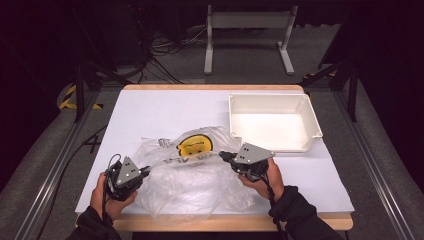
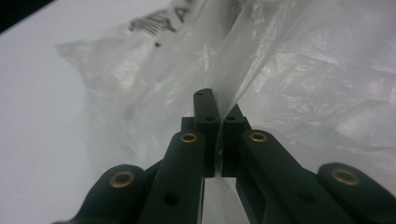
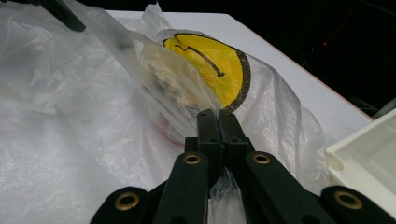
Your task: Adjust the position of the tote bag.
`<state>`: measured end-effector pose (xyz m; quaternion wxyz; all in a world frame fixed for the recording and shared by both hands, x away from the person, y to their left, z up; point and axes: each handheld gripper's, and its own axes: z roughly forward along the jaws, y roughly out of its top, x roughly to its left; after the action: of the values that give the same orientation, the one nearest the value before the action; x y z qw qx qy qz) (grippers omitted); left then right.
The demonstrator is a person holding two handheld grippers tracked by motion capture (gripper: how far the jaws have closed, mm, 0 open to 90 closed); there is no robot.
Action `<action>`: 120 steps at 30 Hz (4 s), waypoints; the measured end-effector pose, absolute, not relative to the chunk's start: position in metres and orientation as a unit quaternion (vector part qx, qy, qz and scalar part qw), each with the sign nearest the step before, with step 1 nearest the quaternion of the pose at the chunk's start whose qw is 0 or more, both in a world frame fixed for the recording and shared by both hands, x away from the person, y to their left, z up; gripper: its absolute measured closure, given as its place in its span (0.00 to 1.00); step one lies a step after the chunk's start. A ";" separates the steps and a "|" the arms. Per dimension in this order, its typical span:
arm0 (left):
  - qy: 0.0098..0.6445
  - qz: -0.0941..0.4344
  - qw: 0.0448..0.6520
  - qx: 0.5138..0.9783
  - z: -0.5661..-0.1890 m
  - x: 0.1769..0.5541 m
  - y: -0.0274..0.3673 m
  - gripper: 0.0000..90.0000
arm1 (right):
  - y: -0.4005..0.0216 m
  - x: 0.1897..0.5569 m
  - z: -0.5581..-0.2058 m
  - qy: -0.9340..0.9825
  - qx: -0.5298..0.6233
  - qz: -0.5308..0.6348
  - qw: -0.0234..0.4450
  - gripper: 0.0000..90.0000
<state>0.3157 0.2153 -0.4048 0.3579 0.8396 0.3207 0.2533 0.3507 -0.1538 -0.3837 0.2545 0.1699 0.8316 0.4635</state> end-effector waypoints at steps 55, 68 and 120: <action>0.372 0.291 0.473 0.744 -0.345 0.357 0.248 0.43 | -0.117 0.431 -0.363 0.823 0.213 0.432 0.302 1.00; 0.305 0.259 0.491 0.774 -0.342 0.344 0.215 0.28 | -0.106 0.428 -0.358 0.827 0.204 0.427 0.304 1.00; 0.263 0.226 0.365 0.864 -0.388 0.342 0.181 0.62 | -0.120 0.349 -0.326 0.888 0.027 0.429 0.163 0.76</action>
<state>0.3420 0.1815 -0.3877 0.3649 0.8642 0.2626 0.2258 0.3493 -0.1200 -0.3257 0.1629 0.0273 0.8882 0.4288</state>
